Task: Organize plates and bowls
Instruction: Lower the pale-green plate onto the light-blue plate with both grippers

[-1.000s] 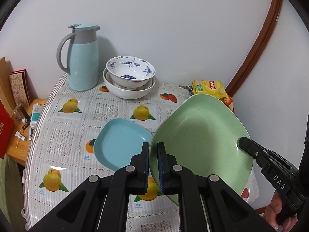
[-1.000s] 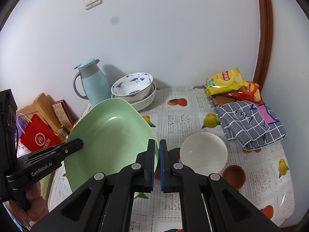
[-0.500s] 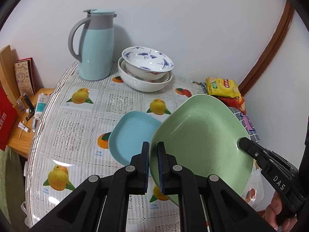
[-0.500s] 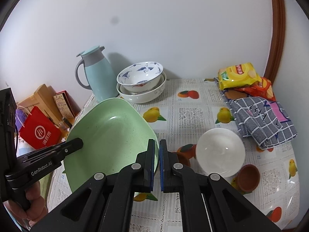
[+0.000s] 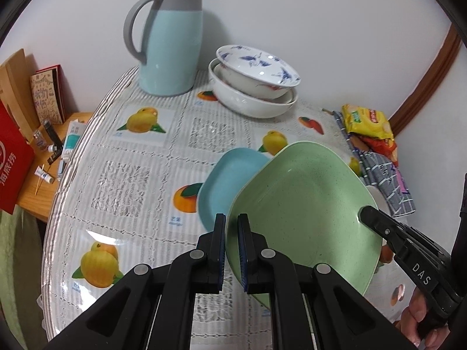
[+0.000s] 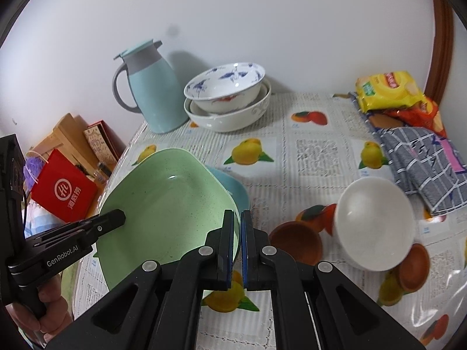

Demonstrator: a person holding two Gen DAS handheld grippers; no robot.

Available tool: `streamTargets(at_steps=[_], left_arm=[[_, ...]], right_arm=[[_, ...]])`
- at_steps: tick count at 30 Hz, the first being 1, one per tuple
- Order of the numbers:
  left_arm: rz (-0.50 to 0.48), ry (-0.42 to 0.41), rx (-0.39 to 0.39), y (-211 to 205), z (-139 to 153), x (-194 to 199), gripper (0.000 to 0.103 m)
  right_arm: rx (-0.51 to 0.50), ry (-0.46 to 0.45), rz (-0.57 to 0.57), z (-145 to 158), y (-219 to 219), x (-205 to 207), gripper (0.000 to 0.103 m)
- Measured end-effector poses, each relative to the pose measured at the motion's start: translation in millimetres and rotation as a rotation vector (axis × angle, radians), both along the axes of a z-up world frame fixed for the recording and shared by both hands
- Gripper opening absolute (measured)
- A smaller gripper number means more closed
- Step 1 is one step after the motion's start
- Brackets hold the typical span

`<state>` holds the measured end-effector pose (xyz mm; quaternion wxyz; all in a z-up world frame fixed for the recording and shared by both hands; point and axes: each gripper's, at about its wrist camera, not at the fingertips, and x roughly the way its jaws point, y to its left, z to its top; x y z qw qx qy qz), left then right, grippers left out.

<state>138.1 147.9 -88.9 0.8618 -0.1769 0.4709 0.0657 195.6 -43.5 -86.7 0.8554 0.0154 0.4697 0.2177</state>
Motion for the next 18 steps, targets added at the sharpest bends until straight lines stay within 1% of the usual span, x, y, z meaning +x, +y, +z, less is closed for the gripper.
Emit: streamTargets(at_steps=[10, 14, 18], left_arm=[[0.023, 0.086, -0.019, 13, -39, 12, 0.008], [0.022, 0.101, -0.024, 14, -47, 19, 0.008], [0.028, 0.1, -0.018, 17, -48, 24, 0.008]], right_arm=[[-0.033, 0.077, 0.033, -39, 17, 17, 0.005], [-0.044, 0.1, 0.038, -49, 19, 26, 0.005], [-0.054, 0.109, 0.05, -53, 23, 35, 0.005]])
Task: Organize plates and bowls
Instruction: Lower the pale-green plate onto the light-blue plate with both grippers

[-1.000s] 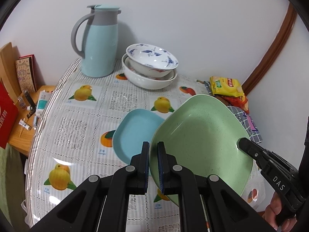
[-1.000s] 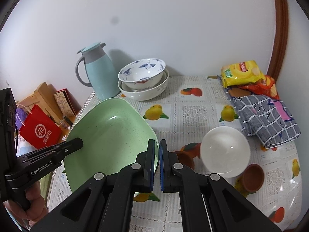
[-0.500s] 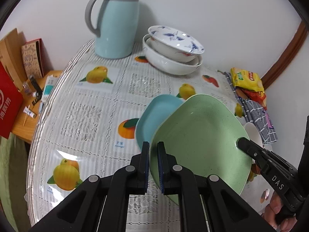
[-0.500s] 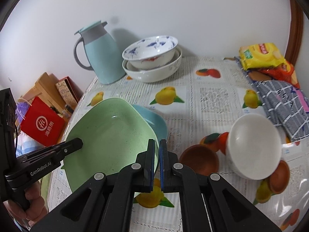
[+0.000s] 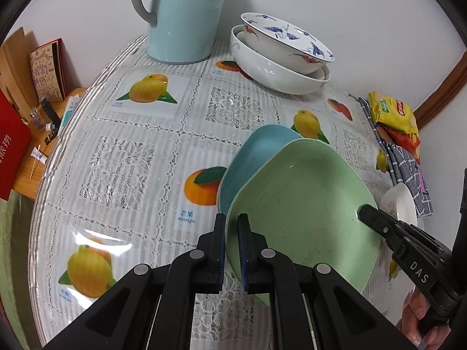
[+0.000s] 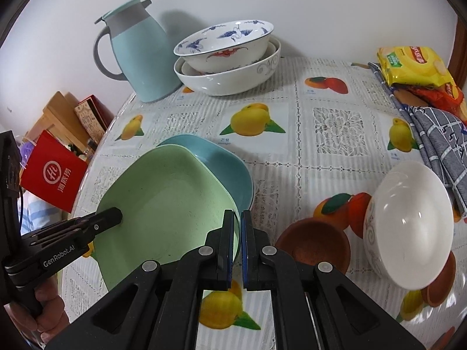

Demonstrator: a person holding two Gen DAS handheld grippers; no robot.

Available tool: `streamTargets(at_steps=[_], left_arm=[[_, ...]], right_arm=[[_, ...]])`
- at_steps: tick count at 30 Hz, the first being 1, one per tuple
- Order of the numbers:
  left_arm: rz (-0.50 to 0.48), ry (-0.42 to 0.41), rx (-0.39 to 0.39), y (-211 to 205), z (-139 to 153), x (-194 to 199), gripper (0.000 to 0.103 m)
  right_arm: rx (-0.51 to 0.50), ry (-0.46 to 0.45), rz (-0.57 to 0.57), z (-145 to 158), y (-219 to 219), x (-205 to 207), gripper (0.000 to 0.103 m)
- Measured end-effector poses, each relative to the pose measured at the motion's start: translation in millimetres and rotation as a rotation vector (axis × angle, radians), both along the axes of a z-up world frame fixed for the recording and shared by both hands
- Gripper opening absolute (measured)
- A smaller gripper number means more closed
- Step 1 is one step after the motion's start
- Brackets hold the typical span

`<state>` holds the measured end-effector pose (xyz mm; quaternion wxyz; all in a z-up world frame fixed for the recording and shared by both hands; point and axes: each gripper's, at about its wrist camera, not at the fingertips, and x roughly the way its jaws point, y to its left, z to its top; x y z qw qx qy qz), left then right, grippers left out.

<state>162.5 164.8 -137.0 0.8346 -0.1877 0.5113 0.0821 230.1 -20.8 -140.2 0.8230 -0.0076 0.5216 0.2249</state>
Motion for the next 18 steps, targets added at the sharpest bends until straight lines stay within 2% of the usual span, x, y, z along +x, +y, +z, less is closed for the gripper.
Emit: streamTargets(at_steps=[11, 18], left_arm=[[0.019, 0.005, 0.036, 7, -8, 19, 0.009], [0.007, 0.007, 0.022, 9, -12, 24, 0.009]], right_arm=[[-0.046, -0.003, 0.029, -8, 18, 27, 0.005], [-0.064, 0.012, 0.038, -21, 25, 42, 0.007]])
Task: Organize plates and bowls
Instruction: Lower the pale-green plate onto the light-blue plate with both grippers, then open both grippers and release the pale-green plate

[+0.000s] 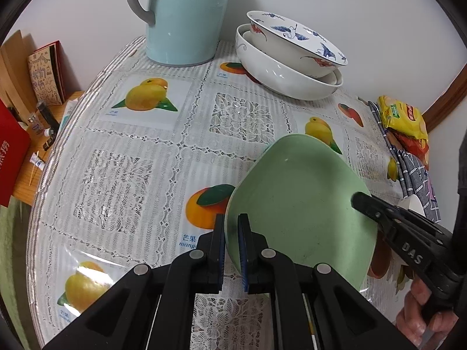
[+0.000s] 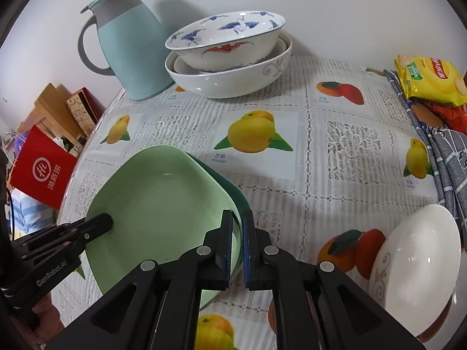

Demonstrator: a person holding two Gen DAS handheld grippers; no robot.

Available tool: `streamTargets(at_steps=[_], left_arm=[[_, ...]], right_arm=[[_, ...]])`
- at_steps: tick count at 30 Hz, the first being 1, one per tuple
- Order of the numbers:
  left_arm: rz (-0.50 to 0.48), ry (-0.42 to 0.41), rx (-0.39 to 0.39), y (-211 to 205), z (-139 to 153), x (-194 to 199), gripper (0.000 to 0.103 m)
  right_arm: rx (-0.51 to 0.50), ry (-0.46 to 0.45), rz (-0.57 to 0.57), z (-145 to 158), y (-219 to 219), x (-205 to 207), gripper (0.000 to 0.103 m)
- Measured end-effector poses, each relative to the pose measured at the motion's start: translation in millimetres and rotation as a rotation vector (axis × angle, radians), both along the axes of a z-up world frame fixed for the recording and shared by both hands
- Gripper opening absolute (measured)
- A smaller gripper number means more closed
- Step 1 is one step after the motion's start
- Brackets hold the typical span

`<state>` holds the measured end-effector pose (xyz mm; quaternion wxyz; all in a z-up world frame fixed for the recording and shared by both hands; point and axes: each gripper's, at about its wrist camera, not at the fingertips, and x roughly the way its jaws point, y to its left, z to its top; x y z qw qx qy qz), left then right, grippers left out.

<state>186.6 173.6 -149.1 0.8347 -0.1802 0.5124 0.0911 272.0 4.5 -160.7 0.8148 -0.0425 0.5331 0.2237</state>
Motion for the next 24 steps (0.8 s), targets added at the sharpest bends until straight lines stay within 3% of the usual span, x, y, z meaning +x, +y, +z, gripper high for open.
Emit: streamTargets(at_steps=[7, 11, 12, 16, 20, 24], left_arm=[[-0.02, -0.011, -0.004, -1, 1, -1, 0.011], [-0.03, -0.018, 0.008, -4, 3, -4, 0.037], [-0.032, -0.026, 0.013, -5, 4, -6, 0.038], [-0.038, -0.029, 0.022, -9, 10, -12, 0.039], [-0.045, -0.044, 0.036, -16, 19, -19, 0.039], [-0.056, -0.061, 0.043, -27, 30, -27, 0.039]], right_arm=[[-0.007, -0.029, 0.015, 0, 3, 3, 0.009], [-0.072, -0.059, 0.036, -1, 8, 0, 0.015], [-0.071, -0.061, 0.038, -1, 7, -1, 0.016], [-0.046, -0.06, 0.033, 5, 0, -7, 0.024], [-0.026, -0.082, 0.007, 19, -15, -19, 0.039], [-0.021, -0.119, -0.026, 37, -36, -38, 0.046]])
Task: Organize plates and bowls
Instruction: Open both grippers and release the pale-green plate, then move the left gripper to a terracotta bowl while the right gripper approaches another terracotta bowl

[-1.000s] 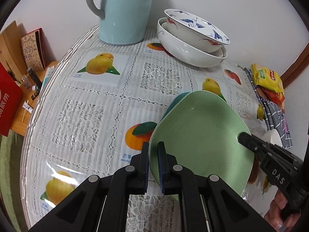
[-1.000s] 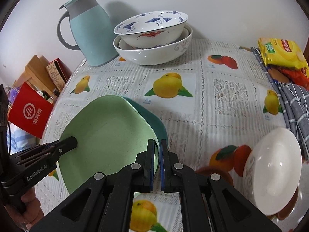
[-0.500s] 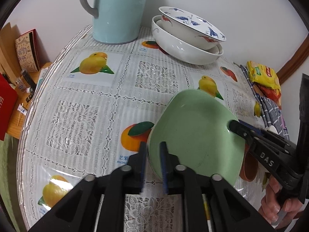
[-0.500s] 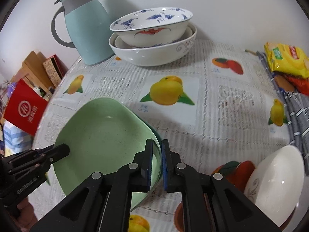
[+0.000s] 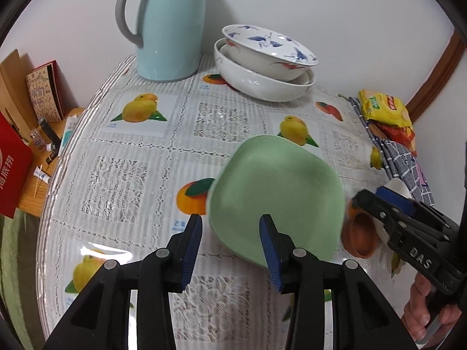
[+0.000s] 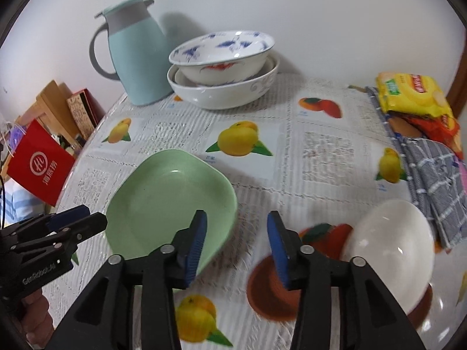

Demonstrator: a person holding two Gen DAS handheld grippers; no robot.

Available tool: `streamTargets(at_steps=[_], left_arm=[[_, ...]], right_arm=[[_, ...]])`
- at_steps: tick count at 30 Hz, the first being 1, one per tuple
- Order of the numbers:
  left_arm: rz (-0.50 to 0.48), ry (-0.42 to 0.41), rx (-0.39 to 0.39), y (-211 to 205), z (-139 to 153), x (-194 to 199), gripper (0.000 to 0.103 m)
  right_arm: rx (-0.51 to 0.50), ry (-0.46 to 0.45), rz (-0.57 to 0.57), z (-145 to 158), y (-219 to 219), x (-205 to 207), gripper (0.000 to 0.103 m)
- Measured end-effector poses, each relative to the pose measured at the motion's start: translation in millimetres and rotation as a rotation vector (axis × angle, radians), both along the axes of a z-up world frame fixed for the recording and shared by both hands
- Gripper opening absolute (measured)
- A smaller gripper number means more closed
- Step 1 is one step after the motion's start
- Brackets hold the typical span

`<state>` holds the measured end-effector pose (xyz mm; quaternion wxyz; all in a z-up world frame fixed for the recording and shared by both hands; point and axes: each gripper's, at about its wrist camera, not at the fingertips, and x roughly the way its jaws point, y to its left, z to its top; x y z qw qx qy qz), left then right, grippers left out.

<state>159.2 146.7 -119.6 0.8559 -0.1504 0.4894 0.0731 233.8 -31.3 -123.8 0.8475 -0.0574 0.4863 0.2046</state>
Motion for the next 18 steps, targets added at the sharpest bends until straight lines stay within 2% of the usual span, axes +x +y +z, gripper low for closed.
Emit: streamTargets(at_steps=[3, 6, 10, 12, 15, 17, 18], left_arm=[[-0.014, -0.014, 0.012, -11, 9, -8, 0.039], [-0.031, -0.03, 0.022, -24, 17, -15, 0.039], [-0.052, -0.052, 0.044, -44, 31, -26, 0.04], [-0.058, -0.066, 0.058, -52, 36, -31, 0.049], [-0.07, -0.092, 0.077, -66, 43, -39, 0.053], [-0.078, -0.102, 0.078, -75, 46, -43, 0.058], [-0.079, -0.108, 0.081, -79, 47, -44, 0.062]], right_arm=[[-0.005, -0.04, -0.025, 14, -17, -19, 0.047], [0.005, -0.097, -0.083, 31, -40, -37, 0.061], [0.042, -0.135, -0.144, 49, -73, -58, 0.063], [0.058, -0.135, -0.168, 53, -88, -65, 0.063], [0.073, -0.147, -0.218, 56, -113, -77, 0.064], [0.059, -0.129, -0.24, 56, -128, -84, 0.074], [0.044, -0.122, -0.245, 56, -134, -87, 0.076]])
